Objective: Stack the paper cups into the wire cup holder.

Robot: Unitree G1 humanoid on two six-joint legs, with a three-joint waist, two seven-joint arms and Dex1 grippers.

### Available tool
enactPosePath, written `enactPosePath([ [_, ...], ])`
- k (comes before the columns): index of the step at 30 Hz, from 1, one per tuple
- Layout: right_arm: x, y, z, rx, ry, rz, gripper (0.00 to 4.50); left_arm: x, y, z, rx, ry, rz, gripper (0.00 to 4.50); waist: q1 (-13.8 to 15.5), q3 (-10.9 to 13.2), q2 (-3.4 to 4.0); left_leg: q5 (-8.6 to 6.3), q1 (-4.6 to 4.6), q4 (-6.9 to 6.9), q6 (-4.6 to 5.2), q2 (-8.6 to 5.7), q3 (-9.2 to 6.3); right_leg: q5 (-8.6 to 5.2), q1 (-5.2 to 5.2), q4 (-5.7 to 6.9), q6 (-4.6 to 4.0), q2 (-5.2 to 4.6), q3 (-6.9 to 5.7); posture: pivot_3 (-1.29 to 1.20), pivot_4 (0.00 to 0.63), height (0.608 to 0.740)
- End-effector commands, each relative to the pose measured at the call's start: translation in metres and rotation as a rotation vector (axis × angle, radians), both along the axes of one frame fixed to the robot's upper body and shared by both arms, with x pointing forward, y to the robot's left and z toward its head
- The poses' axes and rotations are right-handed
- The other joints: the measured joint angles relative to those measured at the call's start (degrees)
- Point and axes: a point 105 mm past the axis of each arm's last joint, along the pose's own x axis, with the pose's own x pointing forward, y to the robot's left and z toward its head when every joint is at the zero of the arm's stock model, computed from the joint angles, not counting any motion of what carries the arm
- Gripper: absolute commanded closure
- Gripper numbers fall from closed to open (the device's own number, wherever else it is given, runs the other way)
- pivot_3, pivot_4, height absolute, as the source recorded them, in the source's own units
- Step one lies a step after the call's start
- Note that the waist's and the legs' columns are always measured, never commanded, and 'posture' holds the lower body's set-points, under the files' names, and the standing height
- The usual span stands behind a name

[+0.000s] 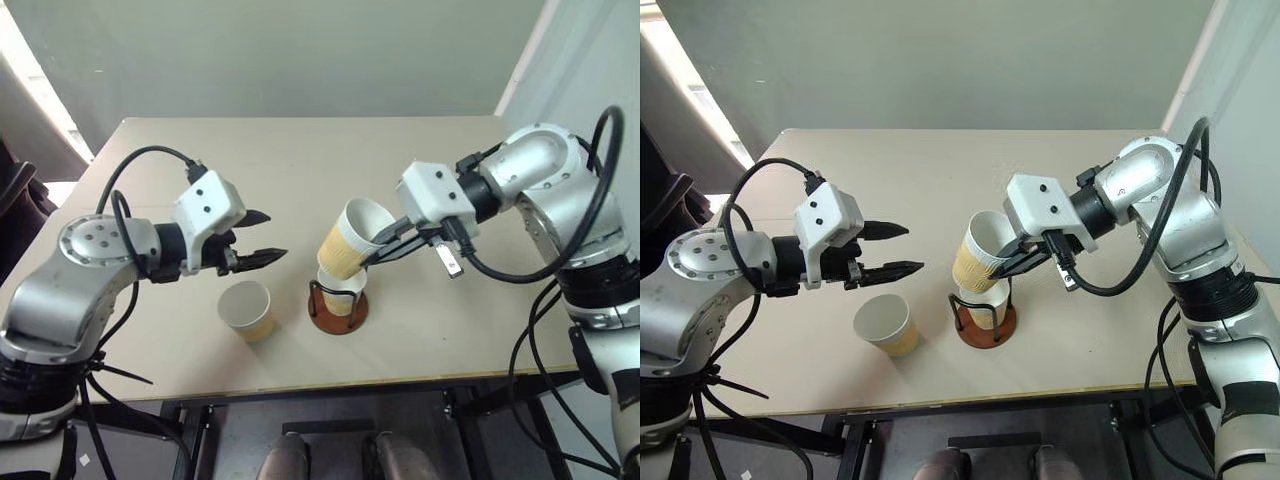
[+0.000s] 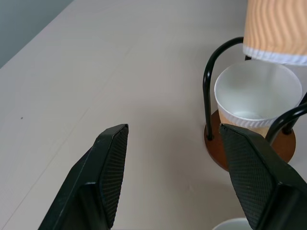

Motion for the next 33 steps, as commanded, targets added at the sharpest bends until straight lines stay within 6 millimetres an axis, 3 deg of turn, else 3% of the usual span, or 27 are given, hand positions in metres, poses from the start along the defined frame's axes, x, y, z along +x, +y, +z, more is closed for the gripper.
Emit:
enactPosePath([
  [1,-0.002,0.002,-0.001,-0.024,-0.052,0.005,4.45,-0.003,-0.003,0.007,0.015,-0.050,-0.016,1.26,0.00,0.00,0.00,0.00,0.00,0.00,0.00,0.00,0.00,0.00,0.00,0.00,0.00,0.00,0.00,0.00,0.150,0.740],
  [10,-0.002,0.003,-0.012,-0.082,-0.056,0.018,4.45,-0.004,-0.002,0.006,0.013,-0.052,-0.007,1.26,0.01,0.00,0.00,0.00,-0.01,-0.01,0.00,0.01,0.00,0.00,0.00,-0.02,0.00,0.02,0.00,0.00,0.150,0.740],
  [13,-0.003,0.003,-0.016,-0.098,-0.039,0.024,3.83,-0.004,-0.002,0.006,0.013,-0.052,-0.006,1.26,0.01,0.00,-0.01,0.00,0.00,-0.01,0.00,0.01,0.00,0.00,0.00,-0.02,0.00,0.02,-0.01,0.00,0.150,0.740],
  [18,0.003,0.002,-0.023,-0.118,-0.042,-0.008,2.11,-0.007,-0.005,0.004,0.010,-0.046,-0.014,1.26,0.01,-0.01,-0.01,0.00,0.00,-0.01,0.00,0.01,0.00,0.00,0.00,-0.02,0.00,0.02,-0.01,0.00,0.150,0.740],
  [24,0.001,-0.001,-0.015,-0.085,-0.030,-0.005,0.04,-0.006,-0.001,0.004,0.021,-0.039,-0.007,1.26,0.01,-0.01,-0.01,0.00,0.00,-0.01,0.00,0.01,0.00,0.00,0.00,-0.01,0.00,0.02,-0.01,0.00,0.150,0.740],
  [28,0.003,-0.003,0.009,0.049,0.023,-0.023,0.04,-0.015,0.010,0.001,0.113,0.007,-0.050,1.26,0.02,-0.01,-0.01,0.00,-0.01,-0.02,0.00,0.02,0.00,0.00,-0.01,-0.02,0.00,0.04,0.00,0.00,0.150,0.740],
  [33,0.006,0.015,0.037,0.332,0.130,-0.079,0.04,-0.019,0.032,0.004,0.286,0.059,-0.122,1.26,-0.05,-0.02,-0.03,0.00,0.04,-0.06,-0.01,0.08,-0.02,-0.16,-0.03,0.00,-0.28,0.14,0.03,0.00,0.150,0.740],
])
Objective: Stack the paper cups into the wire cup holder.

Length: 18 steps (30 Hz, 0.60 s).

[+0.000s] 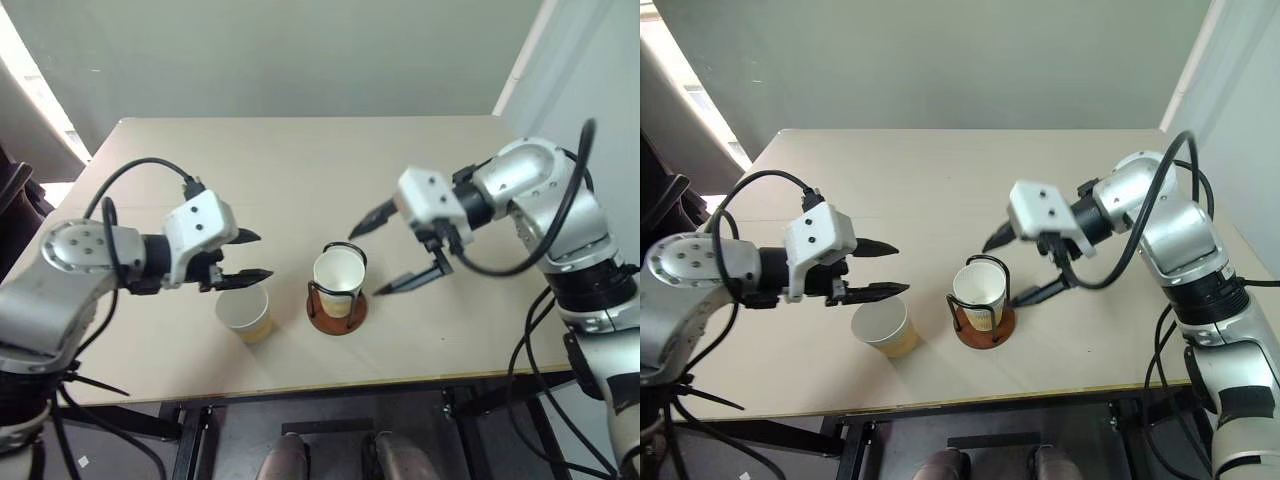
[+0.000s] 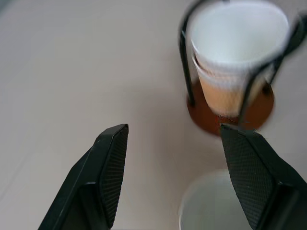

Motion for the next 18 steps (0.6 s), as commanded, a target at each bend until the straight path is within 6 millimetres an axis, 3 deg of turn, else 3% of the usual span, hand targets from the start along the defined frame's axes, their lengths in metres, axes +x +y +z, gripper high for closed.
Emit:
enactPosePath([
  [1,-0.003,0.010,0.025,0.157,0.020,-0.031,0.04,-0.005,0.007,0.013,0.102,-0.012,-0.089,1.26,-0.01,0.00,0.00,0.00,0.00,-0.02,0.00,0.01,-0.02,-0.06,-0.02,0.01,-0.11,0.01,-0.01,0.00,0.150,0.740],
  [4,-0.004,0.013,0.020,0.158,0.027,-0.044,0.04,0.000,0.011,0.016,0.160,0.004,-0.128,1.26,0.29,-0.01,-0.01,0.00,-0.05,-0.03,0.00,0.01,-0.07,-0.14,-0.05,0.02,-0.25,0.01,-0.02,0.00,0.150,0.740],
  [11,0.002,0.007,0.011,0.135,-0.004,-0.110,0.04,0.011,0.013,-0.007,0.326,0.110,-0.216,1.26,0.24,-0.02,-0.03,-0.04,-0.36,0.07,0.05,-0.05,-0.08,0.05,-0.26,-0.05,0.05,-0.12,-0.03,0.00,0.150,0.740],
  [18,0.003,-0.006,0.006,0.111,-0.028,-0.169,0.04,0.026,0.001,-0.033,0.348,0.190,-0.286,1.26,0.26,-0.02,-0.04,-0.04,-0.40,0.02,0.06,-0.03,-0.10,0.13,-0.30,-0.04,0.21,-0.11,-0.05,0.00,0.150,0.740],
])
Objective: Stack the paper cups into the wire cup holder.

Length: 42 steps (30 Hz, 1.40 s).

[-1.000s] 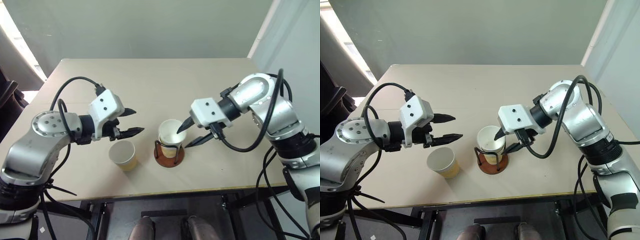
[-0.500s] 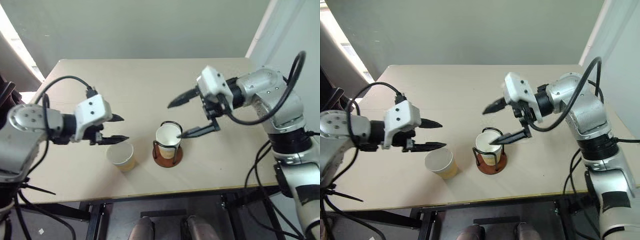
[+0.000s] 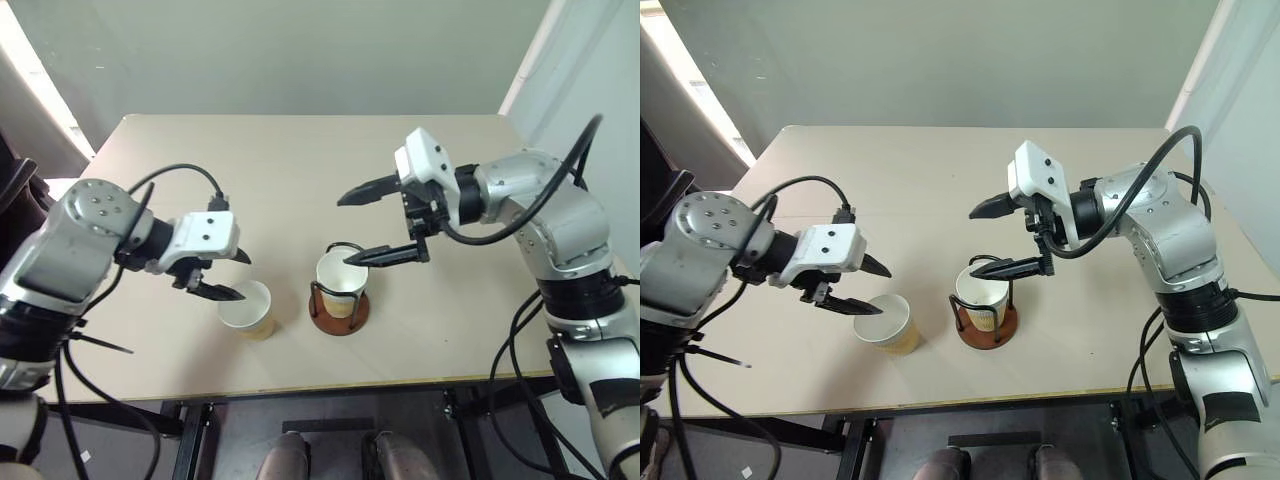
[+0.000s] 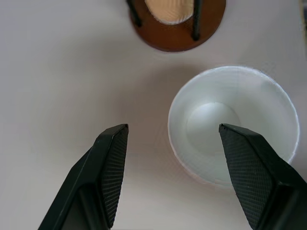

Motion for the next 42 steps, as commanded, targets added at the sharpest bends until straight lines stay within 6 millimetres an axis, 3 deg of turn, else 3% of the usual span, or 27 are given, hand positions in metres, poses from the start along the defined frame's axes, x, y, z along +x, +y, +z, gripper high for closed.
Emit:
enactPosePath([
  [1,-0.006,-0.002,0.013,0.011,-0.067,-0.003,0.04,0.006,0.001,-0.003,0.049,-0.001,-0.022,1.26,-0.09,0.00,0.00,0.00,-0.01,0.00,0.00,0.00,0.00,0.01,0.00,0.00,0.02,0.01,0.00,0.00,0.150,0.740],
  [4,-0.005,-0.005,0.013,0.003,-0.079,-0.025,0.04,0.011,0.004,-0.013,0.064,0.040,-0.025,1.26,-0.24,0.00,-0.01,0.00,0.01,0.01,0.00,0.01,0.00,0.02,0.00,0.00,0.04,0.03,0.01,0.00,0.150,0.740],
  [7,-0.004,-0.011,0.012,-0.012,-0.087,-0.050,0.00,0.016,0.005,-0.014,0.067,0.044,-0.027,1.85,-0.19,-0.01,-0.02,0.01,0.00,0.01,0.01,0.03,-0.01,0.04,0.00,0.00,0.07,0.03,-0.01,0.00,0.150,0.740],
  [14,-0.012,-0.017,0.010,-0.030,-0.048,-0.041,0.00,0.016,0.003,-0.008,0.061,0.044,-0.058,4.32,-0.17,-0.01,-0.02,0.03,-0.04,0.03,0.05,0.02,0.01,0.07,0.01,-0.05,0.14,0.03,0.01,0.00,0.150,0.740],
  [15,-0.017,-0.020,0.008,-0.047,-0.028,-0.022,0.00,0.015,0.002,-0.007,0.056,0.044,-0.062,4.46,-0.17,-0.01,-0.02,0.04,-0.03,0.03,0.07,0.02,0.02,0.06,0.01,-0.05,0.15,0.03,0.01,0.00,0.150,0.740],
  [19,-0.030,-0.029,0.004,-0.078,0.029,0.022,0.00,0.010,0.001,-0.006,0.038,0.058,-0.080,4.46,-0.01,-0.01,-0.03,0.05,-0.06,0.03,0.08,0.02,0.03,0.05,0.05,-0.07,0.20,0.03,0.01,0.00,0.150,0.740],
  [22,-0.031,-0.036,0.008,-0.062,0.048,0.017,0.00,0.010,-0.005,0.012,-0.038,0.023,-0.094,4.46,-0.02,-0.02,-0.03,0.05,-0.05,0.06,0.09,0.01,0.08,0.07,0.05,-0.08,0.24,0.04,0.03,0.00,0.150,0.740],
  [27,-0.031,-0.055,0.022,-0.014,0.060,-0.028,0.00,0.020,-0.015,0.071,-0.164,-0.126,-0.125,4.46,0.32,0.00,-0.07,0.13,-0.16,0.10,0.19,0.02,0.04,0.15,0.06,-0.10,0.36,0.05,0.02,0.00,0.150,0.740],
  [30,-0.034,-0.069,0.026,-0.005,0.075,-0.061,0.00,0.019,-0.037,0.116,-0.263,-0.218,-0.221,4.46,0.84,0.00,-0.06,0.15,-0.28,0.15,0.22,0.01,0.03,0.23,0.08,-0.31,0.48,0.03,0.03,0.00,0.150,0.740],
  [32,-0.035,-0.073,0.025,-0.010,0.080,-0.080,0.00,0.013,-0.055,0.129,-0.325,-0.206,-0.301,4.46,0.75,-0.03,-0.02,0.13,-0.29,0.12,0.28,-0.02,0.09,0.34,0.16,-0.61,0.61,0.01,0.07,0.00,0.150,0.740],
  [34,-0.035,-0.076,0.027,-0.005,0.080,-0.099,0.00,0.007,-0.067,0.131,-0.345,-0.174,-0.360,4.46,0.70,-0.03,-0.02,0.11,-0.29,0.15,0.35,-0.02,0.13,0.41,0.29,-0.84,0.74,0.00,0.09,0.00,0.150,0.740],
  [42,-0.033,-0.088,0.031,0.033,0.071,-0.191,0.00,0.012,-0.105,0.107,-0.255,-0.108,-0.503,4.46,0.72,-0.01,0.00,0.06,-0.54,0.62,0.53,-0.01,0.15,0.44,0.28,-0.92,0.99,0.02,0.12,0.00,0.150,0.740],
])
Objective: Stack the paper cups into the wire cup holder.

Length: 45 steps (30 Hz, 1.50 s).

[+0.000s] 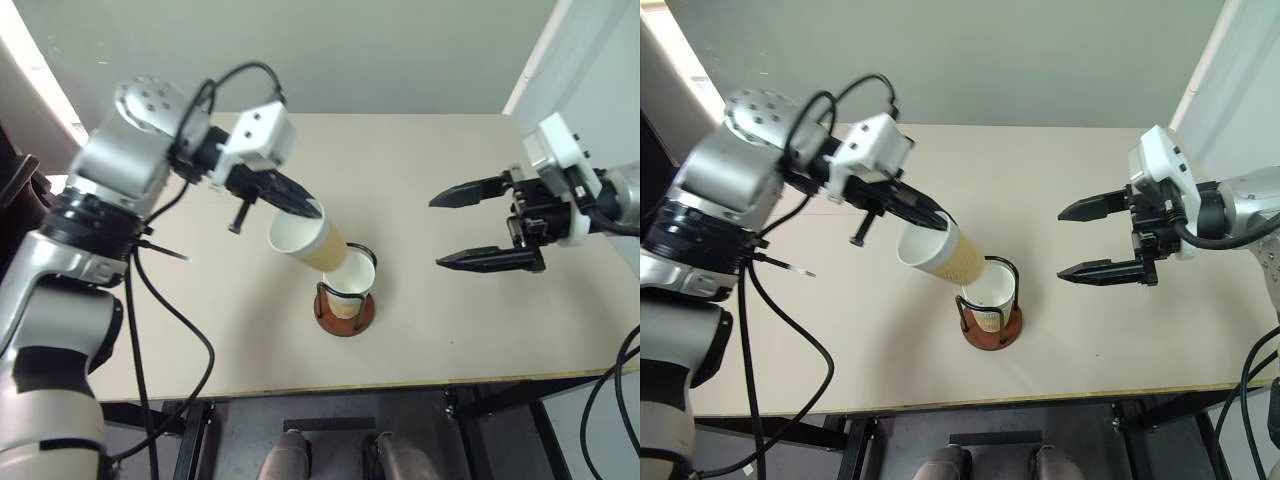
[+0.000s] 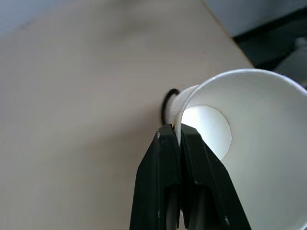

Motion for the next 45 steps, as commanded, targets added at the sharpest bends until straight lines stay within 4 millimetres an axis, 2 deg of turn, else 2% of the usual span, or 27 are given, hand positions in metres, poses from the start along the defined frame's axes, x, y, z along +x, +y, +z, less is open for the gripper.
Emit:
enactPosePath([
  [1,-0.006,-0.001,0.010,0.016,-0.048,-0.018,0.00,-0.005,-0.014,0.011,0.011,-0.050,-0.097,4.46,0.00,0.00,0.01,-0.05,-0.05,0.10,0.09,0.00,0.02,0.02,0.00,-0.02,0.05,0.00,0.01,0.00,0.150,0.740],
  [12,-0.010,-0.003,0.005,0.014,-0.044,-0.070,0.00,-0.007,-0.033,0.020,0.016,-0.087,-0.179,4.46,0.12,0.01,0.01,-0.20,-0.35,0.63,0.32,-0.10,0.05,0.18,0.00,-0.08,0.43,-0.03,0.09,0.00,0.150,0.740],
  [17,-0.009,-0.001,0.005,0.011,-0.054,-0.078,0.00,-0.011,-0.044,0.001,0.089,-0.079,-0.233,4.46,0.37,0.01,0.01,-0.20,-0.35,0.68,0.34,-0.15,0.05,0.15,0.04,-0.07,0.55,-0.03,0.10,0.00,0.150,0.740],
  [23,-0.013,0.001,0.004,0.010,-0.060,-0.079,0.00,-0.003,-0.038,-0.019,0.207,-0.129,-0.216,4.46,0.37,0.01,0.01,-0.27,-0.38,0.83,0.44,-0.19,0.07,0.14,0.06,-0.07,0.66,-0.04,0.15,0.00,0.150,0.740],
  [26,-0.013,0.001,0.001,0.004,-0.060,-0.090,0.00,-0.001,-0.038,-0.024,0.227,-0.139,-0.214,4.46,0.37,0.01,0.01,-0.28,-0.38,0.87,0.46,-0.19,0.07,0.14,0.08,-0.07,0.68,-0.04,0.15,0.00,0.150,0.740],
  [31,-0.012,0.002,0.001,-0.002,-0.067,-0.097,0.00,-0.003,-0.051,-0.021,0.184,-0.151,-0.248,4.46,0.54,0.01,0.01,-0.32,-0.40,1.01,0.54,-0.22,0.06,0.18,0.15,-0.07,0.76,-0.07,0.15,0.00,0.150,0.740],
  [34,-0.010,0.003,-0.003,-0.043,-0.087,-0.103,0.00,0.003,-0.052,-0.022,0.192,-0.148,-0.217,3.89,0.54,0.01,0.01,-0.39,-0.40,1.15,0.64,-0.23,0.08,0.19,0.21,-0.08,0.80,-0.08,0.16,0.00,0.150,0.740],
  [40,-0.013,0.008,-0.004,-0.059,-0.092,-0.073,0.00,0.004,-0.051,-0.017,0.162,-0.161,-0.201,1.80,0.52,0.01,0.02,-0.43,-0.40,1.26,0.72,-0.23,0.07,0.21,0.25,-0.07,0.83,-0.07,0.16,0.00,0.150,0.740],
  [41,-0.011,0.008,-0.005,-0.061,-0.090,-0.070,0.00,0.008,-0.050,-0.011,0.126,-0.174,-0.165,1.53,0.52,0.01,0.02,-0.44,-0.40,1.27,0.73,-0.24,0.08,0.21,0.27,-0.07,0.84,-0.07,0.16,0.00,0.150,0.740],
  [43,-0.008,0.009,-0.005,-0.059,-0.085,-0.064,0.00,0.013,-0.047,-0.001,0.068,-0.185,-0.099,1.53,0.51,0.01,0.02,-0.45,-0.40,1.27,0.74,-0.25,0.08,0.20,0.26,-0.08,0.86,-0.07,0.17,0.00,0.150,0.740],
  [45,-0.002,0.008,-0.009,-0.073,-0.076,-0.070,0.00,0.015,-0.030,0.004,0.022,-0.168,-0.025,1.53,0.45,0.01,0.02,-0.46,-0.40,1.29,0.76,-0.25,0.09,0.20,0.27,-0.08,0.87,-0.07,0.17,0.00,0.150,0.740],
])
